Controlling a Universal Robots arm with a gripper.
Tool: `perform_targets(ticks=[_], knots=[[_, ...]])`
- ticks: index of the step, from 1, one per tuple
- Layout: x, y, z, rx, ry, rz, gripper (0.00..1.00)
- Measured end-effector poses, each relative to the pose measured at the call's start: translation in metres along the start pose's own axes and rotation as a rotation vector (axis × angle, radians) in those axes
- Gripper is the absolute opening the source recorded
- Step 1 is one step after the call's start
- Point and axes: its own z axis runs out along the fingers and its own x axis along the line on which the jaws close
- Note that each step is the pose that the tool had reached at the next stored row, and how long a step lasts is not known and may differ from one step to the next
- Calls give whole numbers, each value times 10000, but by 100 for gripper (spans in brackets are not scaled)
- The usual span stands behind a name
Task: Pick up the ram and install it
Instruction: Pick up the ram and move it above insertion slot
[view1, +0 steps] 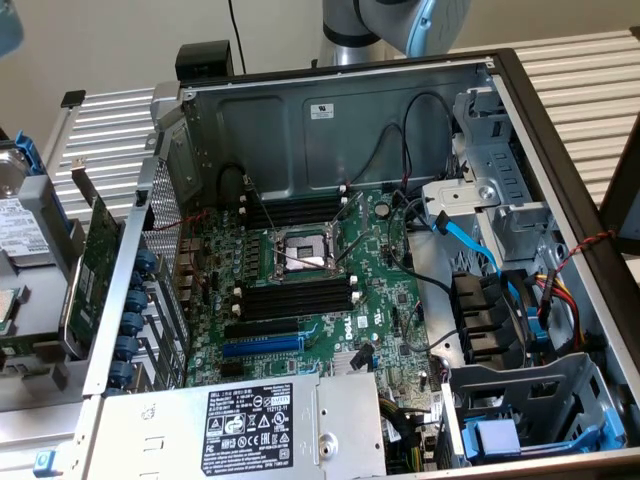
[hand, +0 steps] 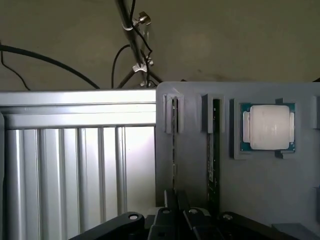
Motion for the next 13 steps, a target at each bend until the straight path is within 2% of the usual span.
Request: perform_targets(ticks=[7,13], knots=[[17,-5,-318,-2,1,0,12],[42,-140,-593,-19,2,1,12]])
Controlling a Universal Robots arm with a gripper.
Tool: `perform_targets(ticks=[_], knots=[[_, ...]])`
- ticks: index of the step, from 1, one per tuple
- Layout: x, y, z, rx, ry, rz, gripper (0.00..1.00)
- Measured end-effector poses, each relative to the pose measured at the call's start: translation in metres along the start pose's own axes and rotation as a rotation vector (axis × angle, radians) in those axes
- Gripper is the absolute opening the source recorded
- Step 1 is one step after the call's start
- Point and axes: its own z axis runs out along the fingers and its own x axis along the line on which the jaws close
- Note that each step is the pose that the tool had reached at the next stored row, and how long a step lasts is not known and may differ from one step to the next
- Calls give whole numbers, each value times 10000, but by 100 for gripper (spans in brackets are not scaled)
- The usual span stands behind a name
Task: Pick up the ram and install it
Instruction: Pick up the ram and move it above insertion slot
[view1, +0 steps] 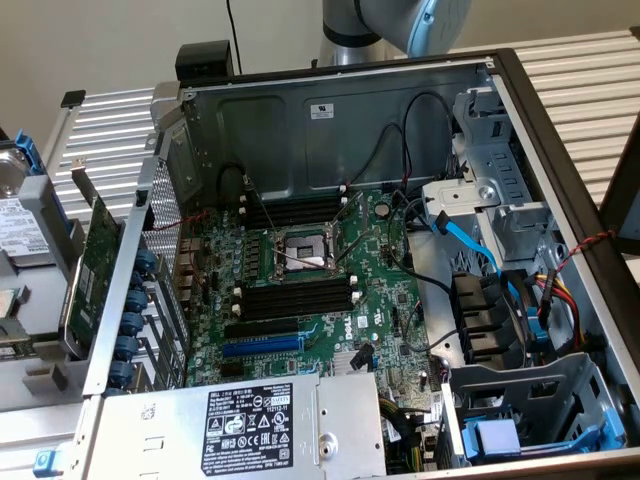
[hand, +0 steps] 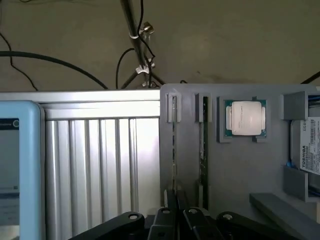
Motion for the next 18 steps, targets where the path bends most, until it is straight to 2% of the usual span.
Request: perform_targets(ticks=[8,14,18], knots=[[52,-265,-364,-24,1,1,12],[69,-504,-641,-35,1,2,12],[59,-662,-781,-35,1,2,12]])
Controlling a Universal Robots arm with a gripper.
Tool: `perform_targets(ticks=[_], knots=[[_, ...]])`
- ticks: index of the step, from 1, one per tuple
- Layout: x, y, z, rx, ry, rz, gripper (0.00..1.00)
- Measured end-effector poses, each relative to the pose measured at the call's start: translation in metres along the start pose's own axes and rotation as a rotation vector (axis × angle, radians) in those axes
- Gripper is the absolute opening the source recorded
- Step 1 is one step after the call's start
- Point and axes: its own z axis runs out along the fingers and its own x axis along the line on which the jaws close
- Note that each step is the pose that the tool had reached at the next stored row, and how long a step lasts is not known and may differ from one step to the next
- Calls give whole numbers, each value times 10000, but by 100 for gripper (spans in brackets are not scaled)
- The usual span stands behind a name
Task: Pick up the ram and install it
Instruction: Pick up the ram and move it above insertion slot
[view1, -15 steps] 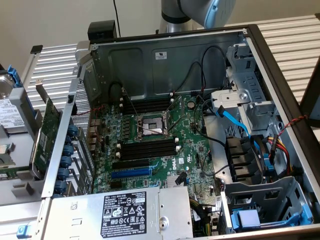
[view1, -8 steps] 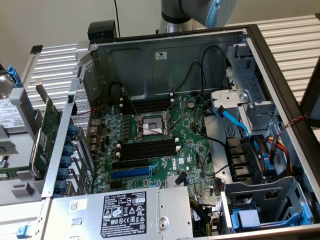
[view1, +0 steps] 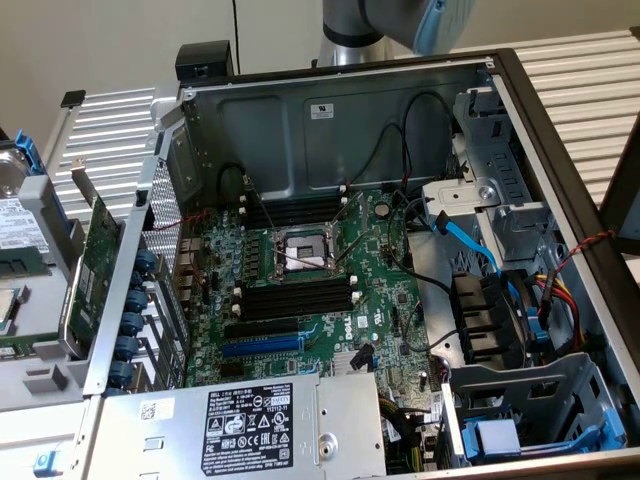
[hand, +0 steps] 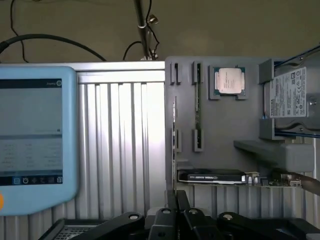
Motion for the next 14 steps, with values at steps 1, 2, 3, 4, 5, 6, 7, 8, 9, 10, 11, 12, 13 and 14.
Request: perform_targets(ticks=[1,2,3,4,5,6,7,8,9,10,11,12,13,14], knots=[[-2,-41,-28,0,0,0,12],[-5,-80,-54,0,0,0,12],[-7,-117,-82,1,-1,0,12],[-9,-156,-118,-1,1,-1,12],[-11,-191,-156,-1,1,-1,12],[-14,-226,-193,-1,1,0,12],[-17,-261,-229,1,-1,0,12],[-19,-296,-264,0,0,0,12],[-21,-333,-300,1,-1,0,12],[-24,-367,-331,2,-1,0,12],[-26,-404,-363,0,0,0,12],[-28,-442,-391,-1,0,0,12],[-30,-482,-415,-3,1,-1,12],[-33,-523,-437,-4,1,0,12]])
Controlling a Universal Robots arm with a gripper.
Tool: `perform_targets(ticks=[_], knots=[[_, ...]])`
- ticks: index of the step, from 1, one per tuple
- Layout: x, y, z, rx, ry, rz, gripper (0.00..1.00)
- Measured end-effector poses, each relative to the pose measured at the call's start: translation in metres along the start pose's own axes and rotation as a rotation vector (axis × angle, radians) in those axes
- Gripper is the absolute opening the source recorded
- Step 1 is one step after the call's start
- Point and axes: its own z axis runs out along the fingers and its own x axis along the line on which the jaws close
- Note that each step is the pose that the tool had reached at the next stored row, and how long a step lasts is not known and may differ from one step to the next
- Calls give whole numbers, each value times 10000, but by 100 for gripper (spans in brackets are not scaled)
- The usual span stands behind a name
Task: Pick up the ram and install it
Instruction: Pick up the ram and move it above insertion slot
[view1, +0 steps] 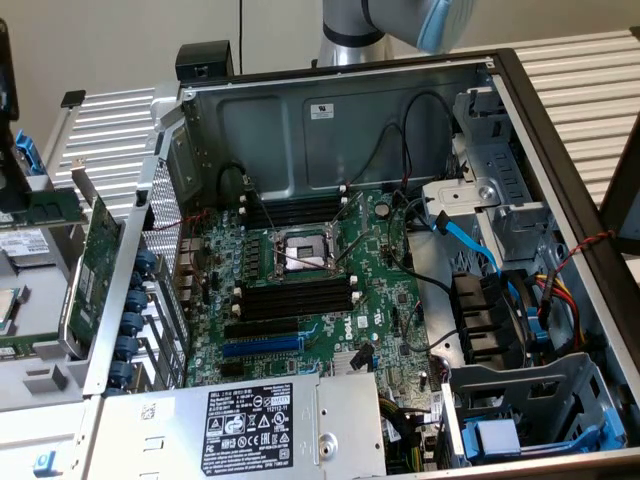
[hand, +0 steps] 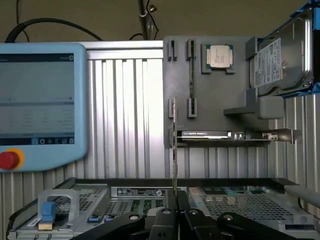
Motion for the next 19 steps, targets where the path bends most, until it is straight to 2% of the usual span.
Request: perform_targets(ticks=[3,5,10,19], knots=[[-6,-124,-39,-11,-1,0,12],[-9,-199,-50,-42,0,-2,12],[-16,-367,-54,-212,9,-2,12],[-32,-775,-86,-216,11,-3,12]])
